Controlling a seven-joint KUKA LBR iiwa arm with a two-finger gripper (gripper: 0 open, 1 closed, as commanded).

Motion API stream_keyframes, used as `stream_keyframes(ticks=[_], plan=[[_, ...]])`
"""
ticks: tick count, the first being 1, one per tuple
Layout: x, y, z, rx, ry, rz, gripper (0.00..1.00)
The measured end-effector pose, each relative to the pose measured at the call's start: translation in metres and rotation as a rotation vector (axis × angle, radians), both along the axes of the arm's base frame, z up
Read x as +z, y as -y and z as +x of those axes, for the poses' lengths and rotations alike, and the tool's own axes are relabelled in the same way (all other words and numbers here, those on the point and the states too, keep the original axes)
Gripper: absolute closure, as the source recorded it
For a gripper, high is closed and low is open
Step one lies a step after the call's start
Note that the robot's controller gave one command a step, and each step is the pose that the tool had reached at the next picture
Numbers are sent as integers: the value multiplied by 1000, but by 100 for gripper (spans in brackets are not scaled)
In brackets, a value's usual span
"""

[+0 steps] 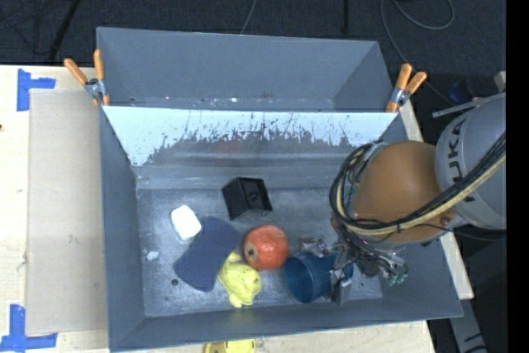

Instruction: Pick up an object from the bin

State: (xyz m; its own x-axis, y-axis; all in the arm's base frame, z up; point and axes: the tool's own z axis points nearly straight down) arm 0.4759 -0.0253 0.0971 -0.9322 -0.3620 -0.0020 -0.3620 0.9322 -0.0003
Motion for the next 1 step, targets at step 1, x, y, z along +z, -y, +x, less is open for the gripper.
stream_keyframes(ticks=[1], plan=[[6, 0, 0, 0, -1, 0, 100]])
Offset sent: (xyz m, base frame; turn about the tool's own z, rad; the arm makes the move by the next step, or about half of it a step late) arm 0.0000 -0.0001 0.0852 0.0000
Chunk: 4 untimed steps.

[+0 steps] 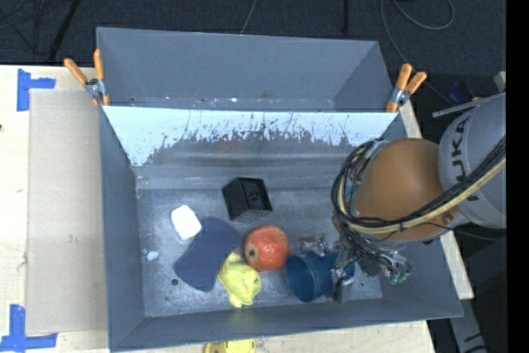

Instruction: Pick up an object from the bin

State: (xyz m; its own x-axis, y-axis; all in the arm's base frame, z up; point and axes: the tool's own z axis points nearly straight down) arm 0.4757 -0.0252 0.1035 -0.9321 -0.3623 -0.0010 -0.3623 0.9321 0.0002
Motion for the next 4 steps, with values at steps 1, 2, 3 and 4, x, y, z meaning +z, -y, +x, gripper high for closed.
stream_keyframes(ticks=[1, 2, 3, 4], plan=[[9, 0, -1, 0, -6, 0, 100], [30, 0, -2, -1, -9, 0, 100], [47, 0, 0, -2, -1, 0, 100], [58, 0, 0, -2, 0, 0, 100]])
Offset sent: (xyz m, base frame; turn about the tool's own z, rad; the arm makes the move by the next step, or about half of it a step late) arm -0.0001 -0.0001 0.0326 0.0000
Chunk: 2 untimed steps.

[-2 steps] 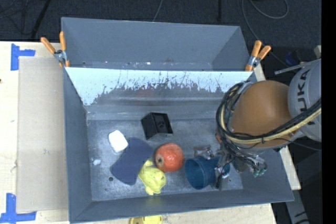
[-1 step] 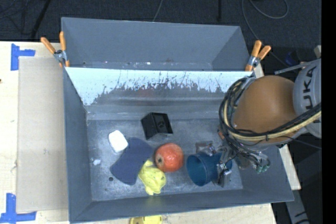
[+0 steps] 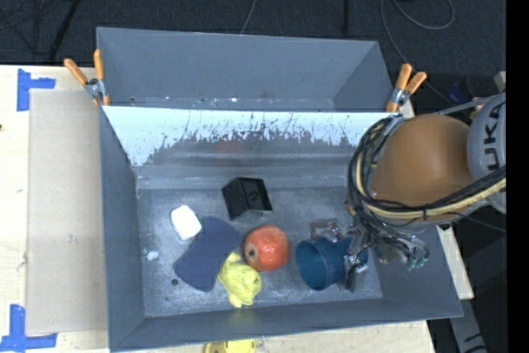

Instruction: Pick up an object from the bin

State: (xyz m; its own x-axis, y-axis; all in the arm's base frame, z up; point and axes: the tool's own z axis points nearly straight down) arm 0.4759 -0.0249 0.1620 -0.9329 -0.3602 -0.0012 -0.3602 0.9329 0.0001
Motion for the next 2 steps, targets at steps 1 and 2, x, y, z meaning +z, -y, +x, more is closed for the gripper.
stream_keyframes(ticks=[1, 2], plan=[[10, 0, 0, 0, 0, 0, 100], [18, 0, 0, 0, 0, 0, 100]])
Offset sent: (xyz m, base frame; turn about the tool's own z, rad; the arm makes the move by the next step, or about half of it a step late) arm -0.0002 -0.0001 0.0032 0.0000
